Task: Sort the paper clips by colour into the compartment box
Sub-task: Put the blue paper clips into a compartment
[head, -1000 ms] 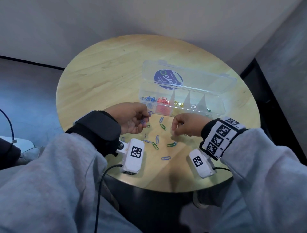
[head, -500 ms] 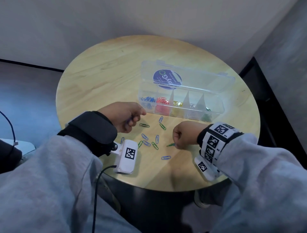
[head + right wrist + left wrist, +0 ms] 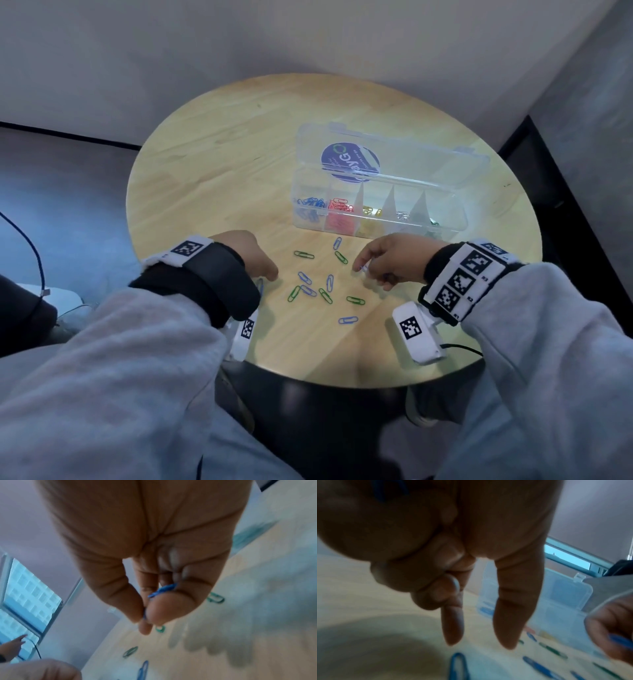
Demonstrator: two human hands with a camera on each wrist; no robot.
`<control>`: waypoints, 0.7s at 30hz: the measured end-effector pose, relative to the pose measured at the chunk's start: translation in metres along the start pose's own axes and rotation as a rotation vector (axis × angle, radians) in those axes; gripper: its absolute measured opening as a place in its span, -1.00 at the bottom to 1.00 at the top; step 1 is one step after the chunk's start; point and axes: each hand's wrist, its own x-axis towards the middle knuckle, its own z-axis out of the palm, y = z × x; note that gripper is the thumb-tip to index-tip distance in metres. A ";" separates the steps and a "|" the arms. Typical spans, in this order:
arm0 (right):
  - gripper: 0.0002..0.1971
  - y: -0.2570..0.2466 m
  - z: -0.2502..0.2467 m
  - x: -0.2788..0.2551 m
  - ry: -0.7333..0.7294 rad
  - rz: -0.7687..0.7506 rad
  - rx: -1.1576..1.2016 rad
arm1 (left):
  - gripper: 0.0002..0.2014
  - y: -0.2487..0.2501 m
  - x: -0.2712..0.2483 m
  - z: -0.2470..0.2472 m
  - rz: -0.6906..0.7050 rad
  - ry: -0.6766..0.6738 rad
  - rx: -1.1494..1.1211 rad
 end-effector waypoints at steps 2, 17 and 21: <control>-0.76 -0.002 0.003 -0.001 -0.076 0.002 0.119 | -0.66 0.001 -0.002 0.003 -0.014 -0.017 0.058; -0.64 -0.011 0.025 0.011 0.028 -0.035 -0.258 | -0.88 0.004 0.005 0.018 0.066 -0.001 0.288; -0.66 -0.013 0.024 0.015 0.061 0.037 -0.234 | -0.92 0.005 0.002 0.018 0.093 -0.005 0.243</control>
